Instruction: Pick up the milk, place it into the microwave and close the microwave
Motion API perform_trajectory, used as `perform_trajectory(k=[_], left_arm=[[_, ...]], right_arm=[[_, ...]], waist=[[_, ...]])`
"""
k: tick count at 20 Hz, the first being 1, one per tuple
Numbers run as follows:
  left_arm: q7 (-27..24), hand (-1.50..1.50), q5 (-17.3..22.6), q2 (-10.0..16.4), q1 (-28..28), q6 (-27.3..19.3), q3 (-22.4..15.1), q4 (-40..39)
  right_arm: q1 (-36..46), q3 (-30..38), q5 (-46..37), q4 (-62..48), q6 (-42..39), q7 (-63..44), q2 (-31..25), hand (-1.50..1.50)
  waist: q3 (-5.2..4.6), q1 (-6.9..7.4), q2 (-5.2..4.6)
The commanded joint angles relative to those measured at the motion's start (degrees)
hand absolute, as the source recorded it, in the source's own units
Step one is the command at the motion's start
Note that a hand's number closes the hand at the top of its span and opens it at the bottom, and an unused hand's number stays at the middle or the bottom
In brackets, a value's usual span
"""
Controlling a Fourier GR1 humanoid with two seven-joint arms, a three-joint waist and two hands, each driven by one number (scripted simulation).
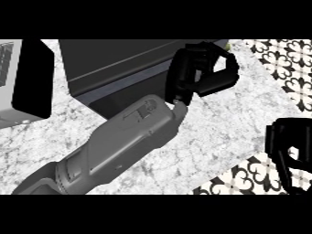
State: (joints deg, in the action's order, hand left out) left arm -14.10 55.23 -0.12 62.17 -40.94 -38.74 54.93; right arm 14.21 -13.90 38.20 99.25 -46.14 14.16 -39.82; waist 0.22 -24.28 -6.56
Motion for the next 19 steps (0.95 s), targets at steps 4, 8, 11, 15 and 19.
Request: perform_trajectory(k=[4, 8, 11, 15, 19], left_arm=[[-1.81, 1.5, 7.01, 0.11, -6.75, 5.09, 5.44, -6.79], [-3.07, 1.5, 9.03, 1.16, -7.79, 9.7, 4.69, -8.13], [-4.26, 1.5, 10.57, 1.21, -8.61, 12.33, 4.39, -9.23], [-5.19, 1.5, 11.73, 1.83, -8.87, 15.85, 3.12, -10.81], [-6.03, 1.5, 13.06, 1.79, -8.54, 19.02, 2.56, -12.32]], right_arm=[[-4.62, -1.73, 0.49, 3.99, 0.4, 0.74, 1.61, 1.5], [-6.74, -2.25, 0.1, 7.11, 1.21, 0.56, 1.95, 1.5], [-8.58, -2.8, -0.32, 8.64, 2.25, 0.5, 2.63, 1.5], [-10.9, -3.75, -1.37, 11.84, 3.42, 0.6, 3.48, 1.5], [-12.19, -4.18, -2.51, 14.21, 4.71, 0.43, 4.01, 1.5]], waist=[[-0.37, 2.84, -0.35], [-0.42, 4.01, 0.18], [-0.43, 4.67, -0.04], [-0.36, 4.9, 0.36], [-0.35, 5.77, 0.16]])
